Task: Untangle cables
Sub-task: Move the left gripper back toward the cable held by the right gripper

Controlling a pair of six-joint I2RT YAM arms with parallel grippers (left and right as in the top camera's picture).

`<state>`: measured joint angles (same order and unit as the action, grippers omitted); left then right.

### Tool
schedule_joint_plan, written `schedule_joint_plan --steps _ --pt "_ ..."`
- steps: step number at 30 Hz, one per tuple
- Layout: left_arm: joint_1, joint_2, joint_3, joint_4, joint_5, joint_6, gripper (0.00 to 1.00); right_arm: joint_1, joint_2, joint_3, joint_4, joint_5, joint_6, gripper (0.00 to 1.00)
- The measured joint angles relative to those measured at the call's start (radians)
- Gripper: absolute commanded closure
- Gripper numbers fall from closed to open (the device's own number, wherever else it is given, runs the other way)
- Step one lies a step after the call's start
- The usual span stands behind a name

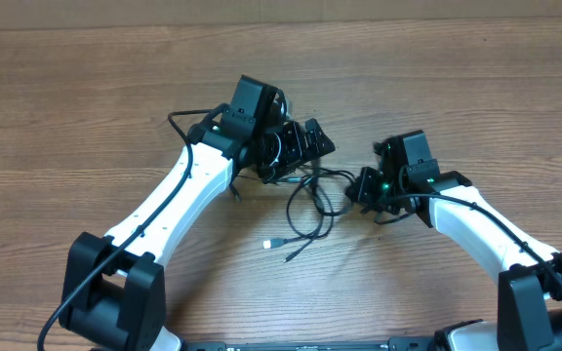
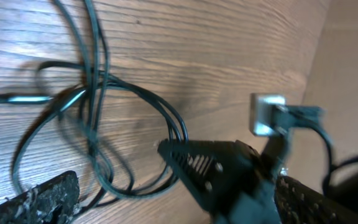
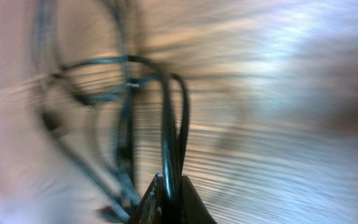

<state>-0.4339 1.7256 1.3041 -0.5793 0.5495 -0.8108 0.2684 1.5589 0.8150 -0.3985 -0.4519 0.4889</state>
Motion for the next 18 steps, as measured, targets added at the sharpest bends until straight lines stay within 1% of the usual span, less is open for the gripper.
schedule_joint_plan --steps 3,6,10,13,16,18 --pt "0.016 0.005 0.000 0.000 -0.011 -0.010 0.00 0.000 -0.010 0.000 0.073 -0.110 -0.040 0.96" --pt "0.044 0.009 0.000 0.000 0.009 -0.005 0.00 0.000 -0.042 0.000 0.130 -0.182 -0.060 0.96" --pt "0.103 0.010 0.000 -0.001 0.099 0.015 0.12 0.000 -0.126 0.000 0.193 -0.236 -0.076 0.96" --pt "0.145 0.010 0.000 -0.026 0.165 0.031 0.18 0.000 -0.195 0.000 0.218 -0.251 -0.084 0.96" --pt "0.179 0.010 0.000 -0.097 0.226 0.033 0.17 0.000 -0.250 0.000 0.220 -0.250 -0.097 0.96" --pt "0.186 0.010 0.000 -0.143 0.256 0.036 0.12 0.000 -0.270 0.000 0.222 -0.250 -0.110 0.96"
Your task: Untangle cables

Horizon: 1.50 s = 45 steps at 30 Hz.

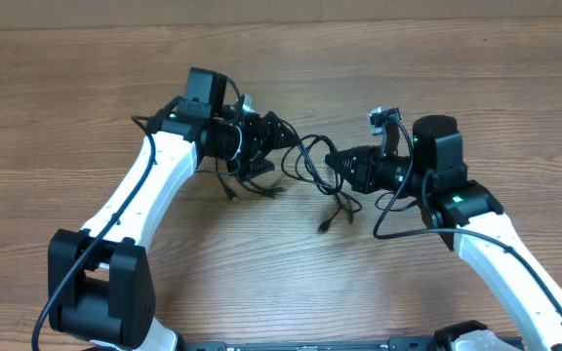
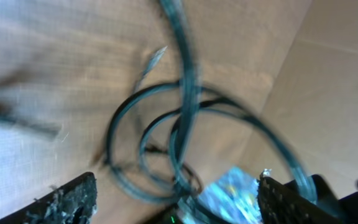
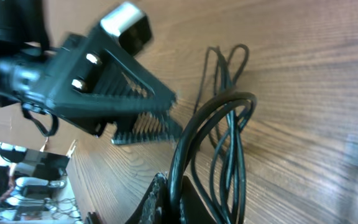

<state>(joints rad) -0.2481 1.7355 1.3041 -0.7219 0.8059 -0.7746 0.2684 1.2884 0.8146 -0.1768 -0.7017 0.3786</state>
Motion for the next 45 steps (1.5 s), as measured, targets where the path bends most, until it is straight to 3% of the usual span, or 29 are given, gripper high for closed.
schedule_joint_plan --steps 8,13,22,28,33,35,40,45 --pt "-0.072 0.000 0.000 -0.079 0.036 -0.027 0.09 0.007 -0.016 0.000 -0.001 0.021 -0.020 0.96" --pt "-0.138 0.000 0.000 -0.079 -0.063 -0.119 0.23 0.028 -0.016 0.000 0.000 0.031 -0.010 0.96" --pt "-0.204 0.000 0.000 -0.006 -0.234 -0.228 0.34 0.029 -0.016 0.000 0.000 0.029 0.044 0.96" --pt "-0.229 0.000 0.000 0.002 -0.293 -0.279 0.51 0.029 -0.016 0.000 -0.001 0.021 0.060 0.96" --pt "-0.240 0.000 0.000 0.004 -0.320 -0.294 0.58 0.029 -0.016 0.000 -0.001 0.018 0.082 0.96" --pt "-0.243 0.000 0.000 0.008 -0.325 -0.300 0.64 0.029 -0.016 0.000 0.000 0.018 0.090 0.96" --pt "-0.243 0.000 -0.002 0.025 -0.328 -0.307 0.96 0.029 -0.016 0.000 -0.002 0.018 0.107 0.96" --pt "-0.243 0.000 -0.003 0.030 -0.335 -0.308 0.96 0.029 -0.016 0.000 -0.023 0.021 0.117 0.96"
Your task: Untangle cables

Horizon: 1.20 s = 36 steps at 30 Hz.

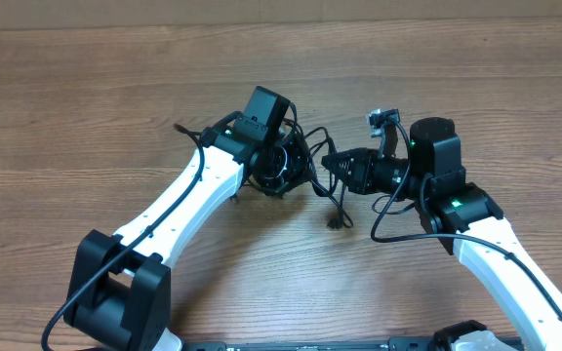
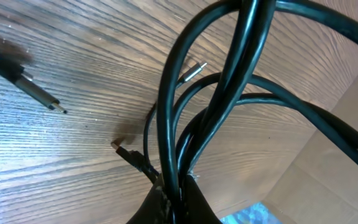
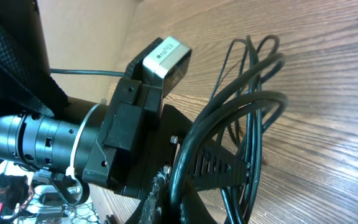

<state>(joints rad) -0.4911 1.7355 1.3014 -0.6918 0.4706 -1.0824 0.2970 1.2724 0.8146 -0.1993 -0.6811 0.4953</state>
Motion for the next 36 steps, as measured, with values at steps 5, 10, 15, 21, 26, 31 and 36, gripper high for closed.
schedule_joint_plan --steps 5,10,15,21,26,31,36 --pt "0.006 0.000 -0.005 -0.003 -0.013 0.012 0.96 0.000 0.000 0.000 -0.141 0.063 0.003 0.96" --pt "0.047 0.000 -0.006 -0.002 0.011 0.028 0.96 0.000 0.000 0.000 -0.322 0.197 0.003 0.96" --pt "0.121 0.000 -0.006 0.030 0.123 0.045 0.96 0.000 0.000 0.000 -0.426 0.300 0.006 0.96" --pt "0.206 0.000 -0.008 0.178 0.315 0.040 0.96 0.000 -0.001 0.000 -0.482 0.352 0.005 0.96" --pt "0.266 0.001 -0.014 0.453 0.486 -0.030 0.96 0.000 -0.001 0.000 -0.502 0.338 0.005 0.96" --pt "0.274 0.001 -0.014 0.621 0.529 -0.156 0.96 0.023 -0.001 0.000 -0.463 0.261 0.005 0.96" --pt "0.257 0.002 -0.017 0.787 0.549 -0.292 0.96 0.072 -0.001 0.000 -0.457 0.293 0.006 0.96"
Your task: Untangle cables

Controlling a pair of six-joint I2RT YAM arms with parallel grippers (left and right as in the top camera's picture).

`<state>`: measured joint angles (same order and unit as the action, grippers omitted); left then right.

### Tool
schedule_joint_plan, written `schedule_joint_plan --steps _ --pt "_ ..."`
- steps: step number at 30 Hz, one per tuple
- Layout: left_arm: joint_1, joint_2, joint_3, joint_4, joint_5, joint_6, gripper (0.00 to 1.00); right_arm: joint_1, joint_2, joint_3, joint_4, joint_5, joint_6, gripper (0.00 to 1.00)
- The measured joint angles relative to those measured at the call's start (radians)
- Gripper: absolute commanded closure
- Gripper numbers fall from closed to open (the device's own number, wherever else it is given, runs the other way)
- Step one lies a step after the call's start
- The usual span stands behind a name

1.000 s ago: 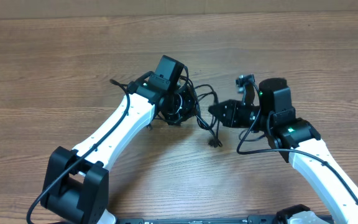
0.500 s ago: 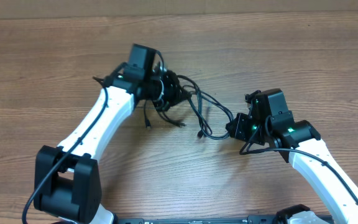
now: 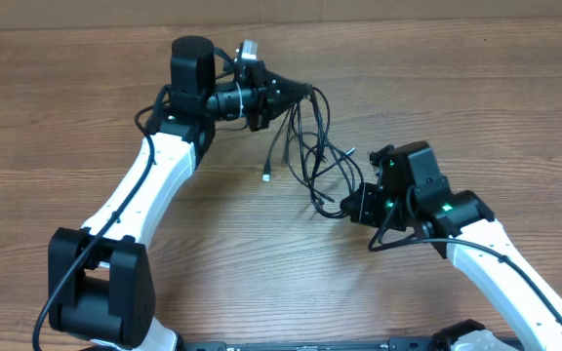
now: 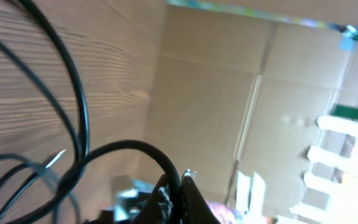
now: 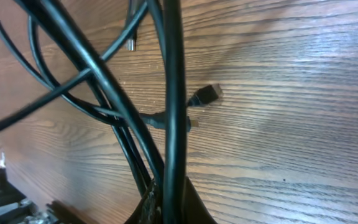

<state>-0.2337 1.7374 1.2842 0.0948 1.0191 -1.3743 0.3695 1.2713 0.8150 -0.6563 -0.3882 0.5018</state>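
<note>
A tangle of thin black cables (image 3: 312, 156) hangs stretched between my two grippers over the wooden table (image 3: 476, 88). My left gripper (image 3: 305, 90) is raised at the upper middle, shut on one black cable (image 4: 135, 149) that arcs out of its jaws. Lower right, my right gripper (image 3: 347, 207) is shut on several strands of the cables (image 5: 173, 112) close above the wood. A loose silver-tipped plug (image 3: 266, 176) dangles at the left of the bundle, and a dark plug (image 5: 205, 94) lies on the table.
Cardboard walls (image 4: 216, 93) rise behind the table's far edge. Both white arms (image 3: 135, 205) reach in from the near corners. Bare wood lies all round the bundle.
My left gripper has gone from the table's middle up and back, lifting its cable. My right gripper has dropped lower and to the right. The bundle now stretches out between them.
At first both grippers were low over the tangle in the table's middle, the left open, the right shut on strands. Then they stood apart with loops between them, then close together again, both shut on cables. Now they are far apart, the bundle pulled open.
</note>
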Motion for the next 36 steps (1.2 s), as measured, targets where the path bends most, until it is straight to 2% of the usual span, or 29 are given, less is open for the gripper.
schedule_joint_plan --steps 4,8,16,22,24,25,27,28,30,36 --pt "-0.002 0.000 -0.001 0.071 0.042 -0.004 0.96 0.005 0.000 0.000 0.005 0.073 0.027 0.96" --pt "0.009 0.000 -0.001 0.021 0.086 0.126 0.96 0.005 0.000 0.000 0.009 0.108 0.041 0.96" --pt "0.144 0.000 0.000 -0.354 0.152 0.547 0.96 0.005 0.000 0.000 -0.001 0.161 0.048 0.96" --pt "0.308 0.000 -0.001 -0.589 0.204 0.720 0.94 0.005 0.000 0.000 0.008 0.185 0.056 0.96" --pt "0.363 0.000 -0.001 -0.636 0.198 0.764 0.82 0.004 0.000 0.000 0.001 0.195 0.064 0.96" --pt "0.383 0.000 -0.001 -0.658 0.190 0.784 0.71 0.003 0.002 0.000 -0.002 0.203 0.068 0.96" --pt "0.424 0.000 -0.001 -0.718 0.151 0.821 0.36 -0.001 0.002 0.000 0.000 0.212 0.072 0.96" --pt "0.431 0.000 0.000 -0.743 0.131 0.832 0.28 -0.002 0.002 0.000 0.000 0.216 0.074 0.96" --pt "0.426 0.000 0.000 -0.800 0.092 0.859 0.24 -0.002 0.002 0.000 0.001 0.220 0.075 0.96" --pt "0.311 0.000 0.000 -0.896 0.004 0.937 0.31 -0.002 0.002 0.000 0.028 0.215 0.089 0.96"
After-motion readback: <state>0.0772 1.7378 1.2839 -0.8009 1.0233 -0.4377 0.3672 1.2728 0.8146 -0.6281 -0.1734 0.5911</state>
